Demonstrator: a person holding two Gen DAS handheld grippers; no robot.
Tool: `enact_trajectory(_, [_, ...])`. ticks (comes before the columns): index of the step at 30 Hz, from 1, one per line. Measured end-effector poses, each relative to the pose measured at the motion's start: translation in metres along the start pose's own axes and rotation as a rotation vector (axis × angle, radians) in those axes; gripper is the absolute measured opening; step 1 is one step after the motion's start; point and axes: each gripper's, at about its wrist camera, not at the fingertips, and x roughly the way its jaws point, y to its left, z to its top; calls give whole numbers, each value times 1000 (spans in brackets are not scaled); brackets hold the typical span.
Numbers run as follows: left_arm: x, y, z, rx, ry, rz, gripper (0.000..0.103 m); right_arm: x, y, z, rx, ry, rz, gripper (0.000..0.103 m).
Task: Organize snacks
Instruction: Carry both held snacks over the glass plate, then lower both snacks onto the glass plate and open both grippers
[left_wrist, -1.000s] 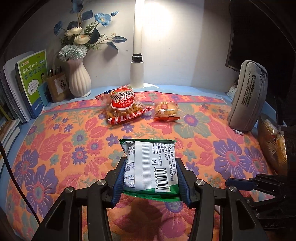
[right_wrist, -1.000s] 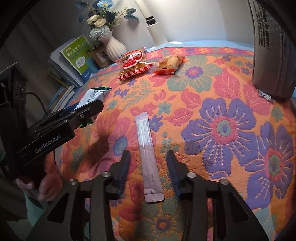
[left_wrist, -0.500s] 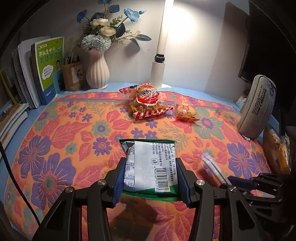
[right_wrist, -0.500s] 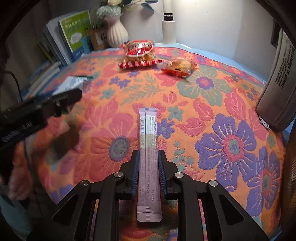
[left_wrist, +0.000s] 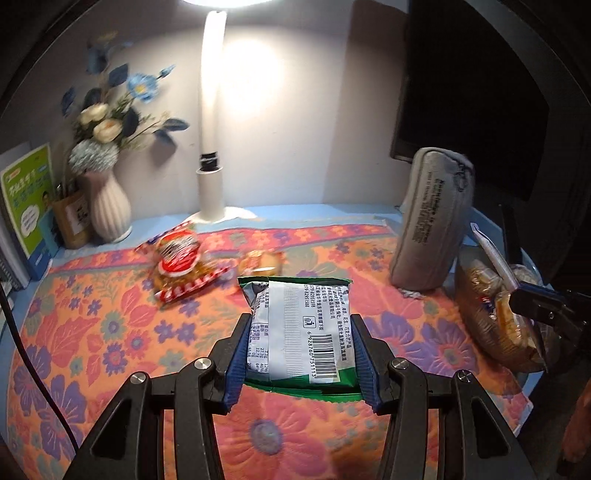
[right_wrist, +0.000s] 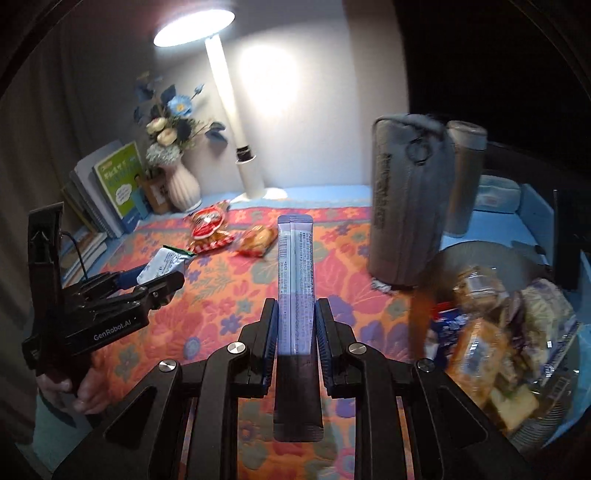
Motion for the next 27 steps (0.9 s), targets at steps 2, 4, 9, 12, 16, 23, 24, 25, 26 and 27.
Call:
enact_trajectory(2, [4,-29,14,37,-8,-45,49,-13,-22,5,26,-30,-44,19])
enact_trajectory(4, [10,-60,27,75,-11,-96,49,-24,-45,8,57,-57,-80,19])
enact_trajectory(9, [27,-135,44,175,-3,-198,49,-46,-97,4,134,-93,-167,19])
enact_trajectory(12, [41,-171,49,215,8,-236,49,-48,-117,-3,167,-82,-179,19])
enact_trajectory(16, [58,-197,52,229,33,-277,49,-47,-134,-11,180,-59,-182,20])
enact_trajectory(23, [78,-211,51,244,50,-288,66,-51,-155,-17,238,-58,-164,29])
enact_trajectory(24, [79,-209,51,244,53,-282,66,-52,-155,-18,241,-61,-167,29])
enact_trajectory(25, [80,-204,50,238,59,-281,66,-53,-155,-18,238,-62,-169,29])
enact_trajectory(26, [80,-200,50,230,63,-281,66,-54,-153,-18,233,-64,-173,29])
enact_trajectory(27, [79,-193,49,216,66,-280,66,-54,-150,-17,226,-66,-180,29])
